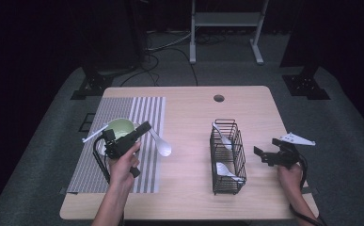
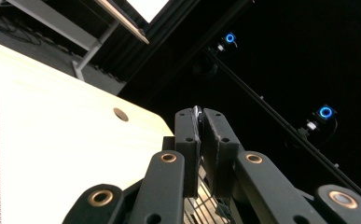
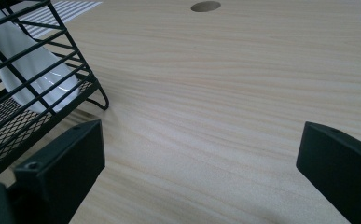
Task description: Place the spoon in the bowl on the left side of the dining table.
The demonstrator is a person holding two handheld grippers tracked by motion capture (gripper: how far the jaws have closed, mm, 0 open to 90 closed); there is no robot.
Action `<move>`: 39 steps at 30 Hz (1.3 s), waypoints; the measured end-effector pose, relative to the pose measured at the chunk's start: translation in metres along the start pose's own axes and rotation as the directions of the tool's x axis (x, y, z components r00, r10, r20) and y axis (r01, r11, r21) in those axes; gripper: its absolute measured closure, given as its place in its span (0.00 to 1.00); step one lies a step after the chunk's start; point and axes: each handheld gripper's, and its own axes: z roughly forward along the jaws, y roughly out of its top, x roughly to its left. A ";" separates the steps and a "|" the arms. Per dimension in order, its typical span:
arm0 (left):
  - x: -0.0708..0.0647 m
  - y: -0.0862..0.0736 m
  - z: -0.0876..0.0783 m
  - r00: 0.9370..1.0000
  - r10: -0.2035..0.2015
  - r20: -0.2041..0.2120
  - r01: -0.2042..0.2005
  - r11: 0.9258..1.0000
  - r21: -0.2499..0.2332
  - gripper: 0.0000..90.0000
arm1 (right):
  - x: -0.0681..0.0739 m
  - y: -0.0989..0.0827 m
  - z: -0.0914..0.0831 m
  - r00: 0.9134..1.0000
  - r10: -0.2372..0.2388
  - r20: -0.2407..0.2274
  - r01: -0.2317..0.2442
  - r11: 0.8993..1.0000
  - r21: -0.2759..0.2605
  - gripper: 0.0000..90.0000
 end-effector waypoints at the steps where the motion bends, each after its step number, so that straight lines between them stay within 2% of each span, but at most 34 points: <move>1: 0.001 0.001 -0.001 1.000 0.000 -0.005 0.000 1.000 -0.003 0.94 | 0.000 0.000 0.000 1.000 0.000 0.000 0.000 1.000 0.000 0.00; 5: 0.007 0.007 -0.006 1.000 -0.004 -0.029 0.004 1.000 -0.015 0.94 | 0.000 0.000 0.000 1.000 0.000 0.001 0.000 1.000 0.000 0.00; 21: 0.020 0.021 -0.019 0.997 -0.003 -0.076 -0.001 0.998 -0.056 0.94 | 0.000 0.000 0.000 1.000 0.000 0.001 0.000 1.000 0.001 0.00; 26: 0.025 0.024 -0.021 0.995 0.002 -0.100 -0.007 0.999 -0.052 0.94 | 0.000 0.000 0.000 1.000 -0.001 0.001 0.001 1.000 0.002 0.00; 31: 0.033 0.026 -0.024 0.992 -0.011 -0.123 0.003 0.998 -0.065 0.94 | 0.000 0.000 0.000 1.000 -0.002 0.001 0.002 1.000 0.002 0.00; 39: 0.038 0.032 -0.025 0.990 -0.013 -0.141 0.002 0.997 -0.081 0.94 | 0.001 0.000 0.001 1.000 -0.003 0.003 0.003 1.000 0.005 0.00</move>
